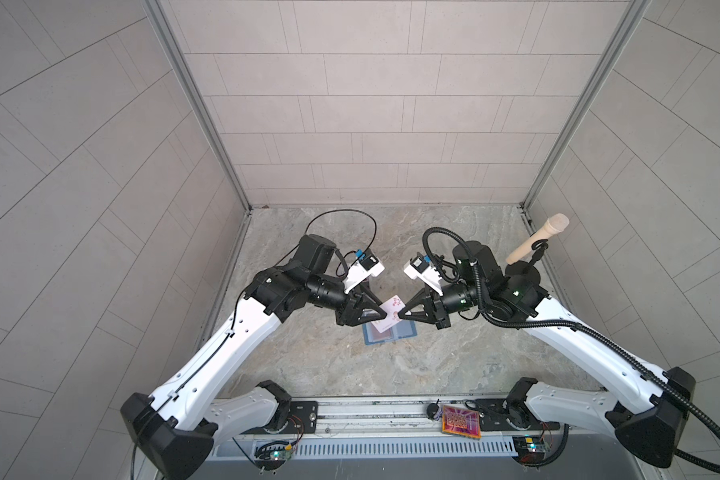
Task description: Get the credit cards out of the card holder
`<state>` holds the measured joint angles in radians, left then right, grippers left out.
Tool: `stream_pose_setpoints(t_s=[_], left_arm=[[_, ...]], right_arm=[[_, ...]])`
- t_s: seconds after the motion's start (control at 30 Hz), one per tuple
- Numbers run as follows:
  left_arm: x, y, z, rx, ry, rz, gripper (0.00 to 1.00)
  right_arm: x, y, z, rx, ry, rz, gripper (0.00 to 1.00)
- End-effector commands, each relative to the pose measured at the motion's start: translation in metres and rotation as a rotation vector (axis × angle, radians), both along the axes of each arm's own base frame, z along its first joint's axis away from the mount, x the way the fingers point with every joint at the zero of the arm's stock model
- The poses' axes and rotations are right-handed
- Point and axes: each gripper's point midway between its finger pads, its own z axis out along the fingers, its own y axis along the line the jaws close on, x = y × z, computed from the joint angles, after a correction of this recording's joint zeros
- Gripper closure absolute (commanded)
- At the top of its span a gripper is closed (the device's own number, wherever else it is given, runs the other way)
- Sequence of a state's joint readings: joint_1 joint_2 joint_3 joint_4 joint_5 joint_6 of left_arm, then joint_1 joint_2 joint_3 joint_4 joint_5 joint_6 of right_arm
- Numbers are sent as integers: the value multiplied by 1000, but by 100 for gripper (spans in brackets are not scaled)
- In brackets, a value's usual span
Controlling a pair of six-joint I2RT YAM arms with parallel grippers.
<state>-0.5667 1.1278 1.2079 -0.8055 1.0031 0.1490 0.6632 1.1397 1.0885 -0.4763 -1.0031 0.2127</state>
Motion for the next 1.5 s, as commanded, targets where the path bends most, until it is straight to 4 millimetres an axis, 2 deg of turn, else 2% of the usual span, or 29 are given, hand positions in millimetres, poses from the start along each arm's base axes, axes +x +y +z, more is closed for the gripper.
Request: stream_pose_setpoints(t_s=[0.0, 0.43, 0.5, 0.53, 0.63, 0.7, 0.73, 0.97, 1.13, 1.2, 1.23, 1.33, 1.47], left_arm=[[-5, 1, 9, -17, -1, -24, 65], [-2, 0, 6, 4, 20, -16, 95], [-1, 0, 4, 14, 24, -12, 97], [0, 1, 2, 20, 21, -6, 97], [7, 4, -6, 62, 0, 23, 100], [18, 8, -16, 126, -38, 70, 100], [28, 13, -22, 179, -67, 111, 100], [78, 43, -49, 451, -316, 184, 100], [107, 59, -76, 615, -487, 122, 100], [120, 64, -86, 662, -475, 101, 100], [135, 76, -90, 689, -448, 133, 100], [160, 86, -99, 744, -424, 113, 100], [183, 89, -115, 779, -448, 54, 100]], right_arm=[[-2, 3, 11, 32, -58, 32, 100], [15, 5, 1, 6, -71, -44, 100], [20, 4, -2, -8, -71, -77, 100], [22, 3, -3, -13, -71, -90, 94], [27, 1, -9, -36, -66, -125, 68], [38, -5, -15, -81, -75, -202, 54], [43, -9, -19, -104, -77, -241, 50], [68, -53, -46, -273, -105, -497, 33], [73, -79, -62, -357, -129, -605, 25], [74, -86, -65, -369, -135, -646, 24], [75, -90, -66, -375, -141, -667, 24], [76, -97, -70, -384, -145, -701, 22], [76, -102, -76, -404, -135, -723, 22]])
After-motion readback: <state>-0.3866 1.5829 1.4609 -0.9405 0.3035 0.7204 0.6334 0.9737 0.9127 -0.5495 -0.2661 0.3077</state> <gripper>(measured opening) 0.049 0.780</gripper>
